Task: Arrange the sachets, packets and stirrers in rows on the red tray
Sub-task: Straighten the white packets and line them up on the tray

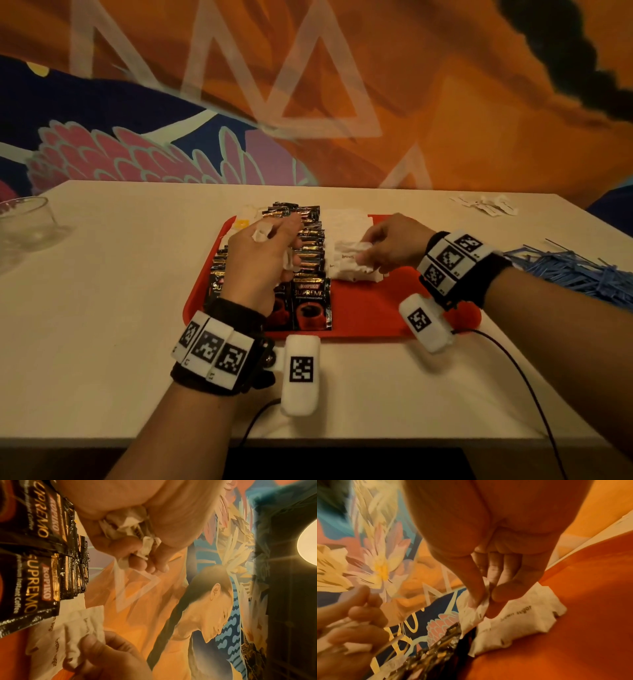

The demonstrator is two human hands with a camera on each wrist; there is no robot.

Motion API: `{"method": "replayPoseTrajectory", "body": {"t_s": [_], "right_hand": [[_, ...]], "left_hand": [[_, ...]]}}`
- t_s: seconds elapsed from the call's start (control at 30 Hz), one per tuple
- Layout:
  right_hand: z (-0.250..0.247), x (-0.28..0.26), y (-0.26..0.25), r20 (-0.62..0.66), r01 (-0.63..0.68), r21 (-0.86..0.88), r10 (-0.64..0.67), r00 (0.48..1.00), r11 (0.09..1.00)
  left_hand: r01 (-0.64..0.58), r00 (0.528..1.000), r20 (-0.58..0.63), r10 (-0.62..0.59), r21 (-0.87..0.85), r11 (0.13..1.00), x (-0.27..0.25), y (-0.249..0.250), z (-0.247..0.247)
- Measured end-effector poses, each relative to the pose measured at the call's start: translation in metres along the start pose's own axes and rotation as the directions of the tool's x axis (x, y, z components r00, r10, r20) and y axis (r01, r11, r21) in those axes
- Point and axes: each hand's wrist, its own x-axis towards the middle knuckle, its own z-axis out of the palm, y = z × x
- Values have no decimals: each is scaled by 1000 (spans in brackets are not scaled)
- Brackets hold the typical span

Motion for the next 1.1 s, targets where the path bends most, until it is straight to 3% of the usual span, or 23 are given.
{"method": "replayPoseTrajectory", "body": {"t_s": [0.37,0.67,0.8,0.97,1.1], "right_hand": [[19,10,-9,34,-75,-169,82,996,983],[28,12,-23,-57,-15,-511,-16,998,859],[30,15,-22,-57,3,-549,-41,998,836],[29,12,-22,-34,144,-532,-191,981,834],[32,9,-23,112,235,-535,-208,972,811]], "left_hand": [[17,1000,13,-17,-6,1000,4,-1,-10],[43,999,17,-43,-22,999,6,-3,-9],[52,999,14,-52,-19,998,6,-3,-8],[68,998,9,-68,-27,997,6,-2,-9],[81,997,6,-81,-28,996,6,-4,-9]]}}
